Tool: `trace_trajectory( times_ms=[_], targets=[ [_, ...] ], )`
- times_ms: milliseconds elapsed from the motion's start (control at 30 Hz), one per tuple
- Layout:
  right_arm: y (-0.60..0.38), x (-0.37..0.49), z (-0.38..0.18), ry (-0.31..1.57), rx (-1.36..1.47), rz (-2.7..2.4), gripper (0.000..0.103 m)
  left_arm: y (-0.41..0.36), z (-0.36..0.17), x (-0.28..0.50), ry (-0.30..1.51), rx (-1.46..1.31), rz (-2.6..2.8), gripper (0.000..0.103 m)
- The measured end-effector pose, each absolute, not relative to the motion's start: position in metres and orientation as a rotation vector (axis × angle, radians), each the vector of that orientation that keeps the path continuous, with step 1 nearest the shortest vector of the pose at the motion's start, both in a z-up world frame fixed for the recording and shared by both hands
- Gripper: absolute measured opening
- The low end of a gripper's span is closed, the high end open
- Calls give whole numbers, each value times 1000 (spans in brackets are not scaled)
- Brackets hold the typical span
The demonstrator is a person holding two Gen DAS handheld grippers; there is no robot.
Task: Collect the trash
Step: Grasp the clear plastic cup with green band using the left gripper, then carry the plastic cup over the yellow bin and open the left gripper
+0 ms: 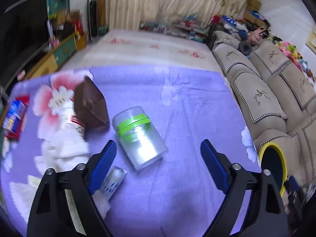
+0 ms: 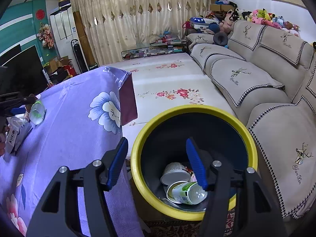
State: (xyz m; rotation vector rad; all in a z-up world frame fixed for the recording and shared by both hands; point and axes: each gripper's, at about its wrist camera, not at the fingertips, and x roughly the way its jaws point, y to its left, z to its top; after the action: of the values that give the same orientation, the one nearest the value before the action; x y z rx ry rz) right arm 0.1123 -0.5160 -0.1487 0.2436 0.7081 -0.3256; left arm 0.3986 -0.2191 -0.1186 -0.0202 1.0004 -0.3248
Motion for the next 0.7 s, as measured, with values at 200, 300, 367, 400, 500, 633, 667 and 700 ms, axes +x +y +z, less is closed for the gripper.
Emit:
trace_trajectory(
  times_ms=[200,300,367,400,500,633,667,700],
  targets=[
    [-518,113,-152,714,248,-316,58,-228,-139,424,1035,4,-242,79],
    [-519,112,-154,715,253,-315,58,-231,-144,431,1037,12,-230,77],
    [-521,113,-155,718,258,-314,58,-234,-146,433,1031,32,-224,74],
    [-522,113,-156,719,260,-313,58,-236,-147,435,1031,38,-224,70],
    [-525,113,-157,723,267,-314,58,-238,-151,438,1047,51,-233,56],
    [-528,111,-157,721,276,-317,58,-244,-153,440,1045,75,-244,53],
    [-529,110,-157,719,278,-319,58,-247,-152,439,1043,80,-249,53],
    [-530,110,-157,717,280,-320,58,-249,-152,437,1042,81,-257,52]
  ],
)
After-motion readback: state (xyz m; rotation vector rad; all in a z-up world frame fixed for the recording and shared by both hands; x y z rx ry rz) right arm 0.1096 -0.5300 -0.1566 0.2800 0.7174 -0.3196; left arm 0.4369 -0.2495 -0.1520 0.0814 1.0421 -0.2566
